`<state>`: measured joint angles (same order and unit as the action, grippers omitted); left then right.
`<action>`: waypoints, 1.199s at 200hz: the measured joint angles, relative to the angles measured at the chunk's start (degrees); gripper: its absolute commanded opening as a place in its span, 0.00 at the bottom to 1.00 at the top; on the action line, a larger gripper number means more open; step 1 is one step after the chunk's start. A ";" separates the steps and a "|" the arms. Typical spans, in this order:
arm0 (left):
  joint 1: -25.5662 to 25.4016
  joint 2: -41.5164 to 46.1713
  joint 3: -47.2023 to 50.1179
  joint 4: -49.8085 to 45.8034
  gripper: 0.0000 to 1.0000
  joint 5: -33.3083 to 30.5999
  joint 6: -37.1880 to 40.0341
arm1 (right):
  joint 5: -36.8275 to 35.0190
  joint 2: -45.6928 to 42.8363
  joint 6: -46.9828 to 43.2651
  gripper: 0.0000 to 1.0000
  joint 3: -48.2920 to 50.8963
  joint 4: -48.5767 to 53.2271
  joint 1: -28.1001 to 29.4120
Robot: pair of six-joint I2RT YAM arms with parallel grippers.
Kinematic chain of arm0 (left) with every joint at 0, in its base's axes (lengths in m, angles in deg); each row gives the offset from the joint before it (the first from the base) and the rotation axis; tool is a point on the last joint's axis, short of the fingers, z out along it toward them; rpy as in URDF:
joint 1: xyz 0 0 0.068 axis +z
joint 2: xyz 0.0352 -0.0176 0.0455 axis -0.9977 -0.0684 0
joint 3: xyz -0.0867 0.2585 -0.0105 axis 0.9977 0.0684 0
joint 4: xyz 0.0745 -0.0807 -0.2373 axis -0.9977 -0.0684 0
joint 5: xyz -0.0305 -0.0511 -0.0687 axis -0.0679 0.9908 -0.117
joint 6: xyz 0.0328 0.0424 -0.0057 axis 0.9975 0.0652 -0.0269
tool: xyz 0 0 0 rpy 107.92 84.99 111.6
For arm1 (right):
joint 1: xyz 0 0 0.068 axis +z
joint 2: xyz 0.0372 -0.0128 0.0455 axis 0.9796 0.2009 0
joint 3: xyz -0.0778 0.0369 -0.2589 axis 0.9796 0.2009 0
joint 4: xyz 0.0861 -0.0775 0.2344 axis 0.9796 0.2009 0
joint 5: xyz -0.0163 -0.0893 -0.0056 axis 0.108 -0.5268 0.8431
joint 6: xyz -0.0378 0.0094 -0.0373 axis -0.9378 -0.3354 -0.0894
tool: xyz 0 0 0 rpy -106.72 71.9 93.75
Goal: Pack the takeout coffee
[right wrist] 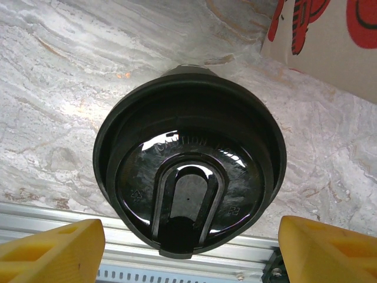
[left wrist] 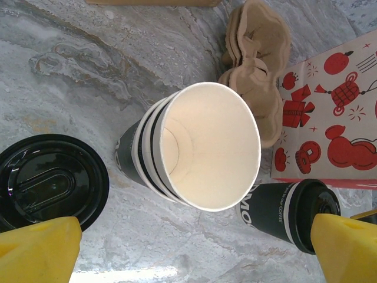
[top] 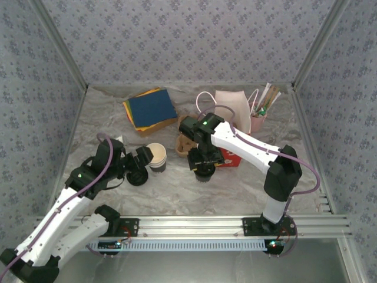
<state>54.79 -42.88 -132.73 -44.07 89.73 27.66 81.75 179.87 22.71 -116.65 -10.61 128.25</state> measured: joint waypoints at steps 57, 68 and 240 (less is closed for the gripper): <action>0.00 0.00 0.00 0.00 1.00 0.70 0.00 | -0.50 0.00 0.02 0.79 0.02 -0.20 0.02; 0.00 0.00 0.00 0.00 1.00 0.70 0.00 | -0.50 0.00 0.02 0.79 0.02 -0.22 0.04; 0.00 -0.76 0.00 0.15 1.00 0.85 0.26 | -0.46 1.09 0.04 0.78 0.76 -1.79 0.33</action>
<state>54.79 -43.64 -132.73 -43.91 90.58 27.92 81.29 180.96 22.76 -115.89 -12.40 128.58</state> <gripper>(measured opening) 0.997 0.778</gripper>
